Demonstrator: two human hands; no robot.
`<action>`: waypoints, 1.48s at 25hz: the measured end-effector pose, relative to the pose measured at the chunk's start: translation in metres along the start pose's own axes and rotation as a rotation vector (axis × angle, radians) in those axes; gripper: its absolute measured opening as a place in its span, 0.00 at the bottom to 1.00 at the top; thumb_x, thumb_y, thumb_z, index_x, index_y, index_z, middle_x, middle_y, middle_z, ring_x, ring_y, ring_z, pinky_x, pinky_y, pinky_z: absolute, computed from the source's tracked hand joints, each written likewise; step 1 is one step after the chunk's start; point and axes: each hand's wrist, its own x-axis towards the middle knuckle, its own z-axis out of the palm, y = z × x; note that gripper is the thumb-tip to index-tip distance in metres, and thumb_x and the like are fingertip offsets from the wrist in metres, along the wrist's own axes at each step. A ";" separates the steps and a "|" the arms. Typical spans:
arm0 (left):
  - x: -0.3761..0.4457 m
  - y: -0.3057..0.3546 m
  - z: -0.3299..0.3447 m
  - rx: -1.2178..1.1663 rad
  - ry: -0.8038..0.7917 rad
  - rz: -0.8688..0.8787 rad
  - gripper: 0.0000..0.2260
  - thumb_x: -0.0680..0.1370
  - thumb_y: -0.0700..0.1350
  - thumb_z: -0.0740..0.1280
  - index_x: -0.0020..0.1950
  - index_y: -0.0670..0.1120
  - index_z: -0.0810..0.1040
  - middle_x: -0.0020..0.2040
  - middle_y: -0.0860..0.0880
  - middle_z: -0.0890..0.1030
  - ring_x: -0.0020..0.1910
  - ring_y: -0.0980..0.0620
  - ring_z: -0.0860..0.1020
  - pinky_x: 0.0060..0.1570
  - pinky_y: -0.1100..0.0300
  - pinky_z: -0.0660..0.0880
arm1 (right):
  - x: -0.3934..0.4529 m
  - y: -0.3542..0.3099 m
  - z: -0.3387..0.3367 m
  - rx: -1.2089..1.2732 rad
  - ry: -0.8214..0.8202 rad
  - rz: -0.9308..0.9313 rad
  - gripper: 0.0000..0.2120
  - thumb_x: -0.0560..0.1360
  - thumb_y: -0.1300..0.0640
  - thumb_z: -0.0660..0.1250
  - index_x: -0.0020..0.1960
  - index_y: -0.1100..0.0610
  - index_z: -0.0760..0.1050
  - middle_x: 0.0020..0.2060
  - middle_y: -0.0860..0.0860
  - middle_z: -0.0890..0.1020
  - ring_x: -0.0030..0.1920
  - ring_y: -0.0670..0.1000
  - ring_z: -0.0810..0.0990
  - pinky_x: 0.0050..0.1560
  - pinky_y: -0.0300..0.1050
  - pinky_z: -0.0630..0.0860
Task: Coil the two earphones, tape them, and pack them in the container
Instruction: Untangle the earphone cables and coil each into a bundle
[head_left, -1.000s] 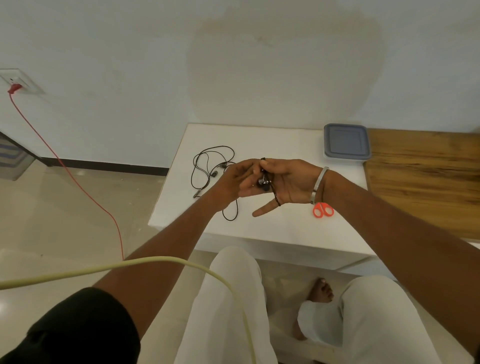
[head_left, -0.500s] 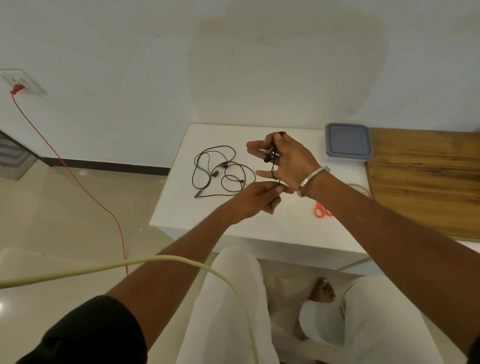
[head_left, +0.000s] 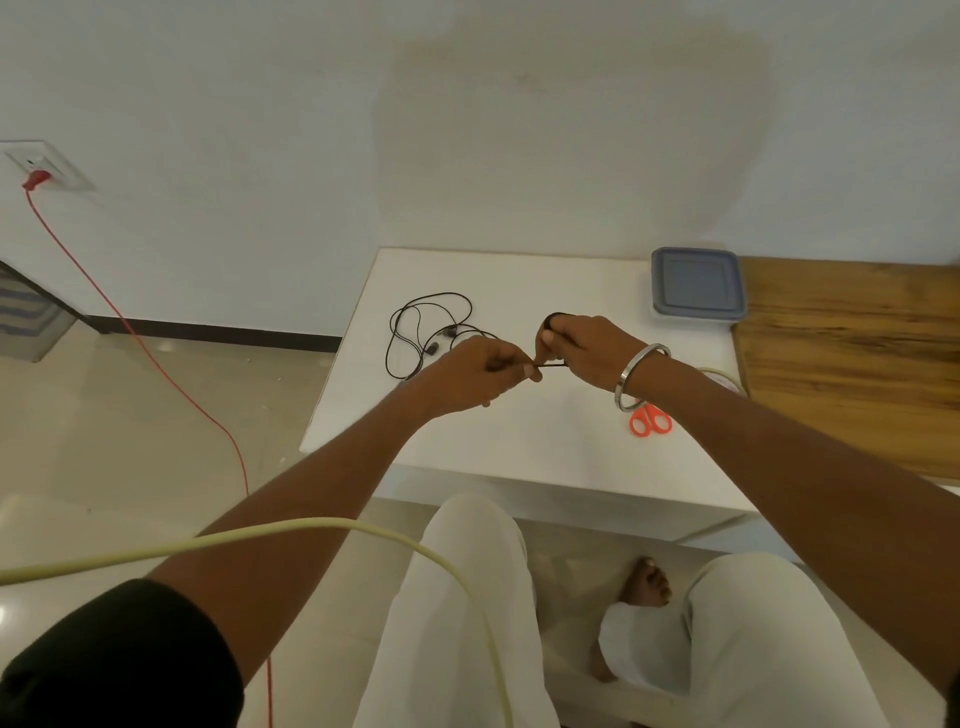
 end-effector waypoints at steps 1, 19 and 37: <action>0.000 0.000 -0.003 0.024 0.016 0.004 0.08 0.79 0.50 0.65 0.47 0.52 0.84 0.30 0.51 0.69 0.30 0.54 0.68 0.32 0.61 0.73 | 0.000 0.001 0.002 -0.040 -0.030 0.008 0.13 0.81 0.54 0.52 0.44 0.52 0.72 0.39 0.42 0.81 0.42 0.44 0.77 0.44 0.41 0.71; 0.007 -0.004 -0.015 0.013 0.386 0.135 0.07 0.80 0.45 0.64 0.51 0.45 0.81 0.48 0.48 0.81 0.49 0.50 0.78 0.51 0.56 0.74 | -0.007 -0.027 0.006 0.688 -0.379 0.147 0.17 0.80 0.47 0.54 0.41 0.54 0.75 0.32 0.54 0.76 0.38 0.54 0.82 0.54 0.59 0.79; 0.004 -0.005 0.036 0.030 -0.023 0.042 0.11 0.82 0.47 0.57 0.52 0.52 0.80 0.34 0.51 0.75 0.32 0.55 0.77 0.40 0.60 0.78 | 0.006 -0.032 0.006 0.384 0.229 0.027 0.15 0.81 0.53 0.51 0.44 0.56 0.74 0.39 0.50 0.84 0.44 0.47 0.82 0.49 0.45 0.76</action>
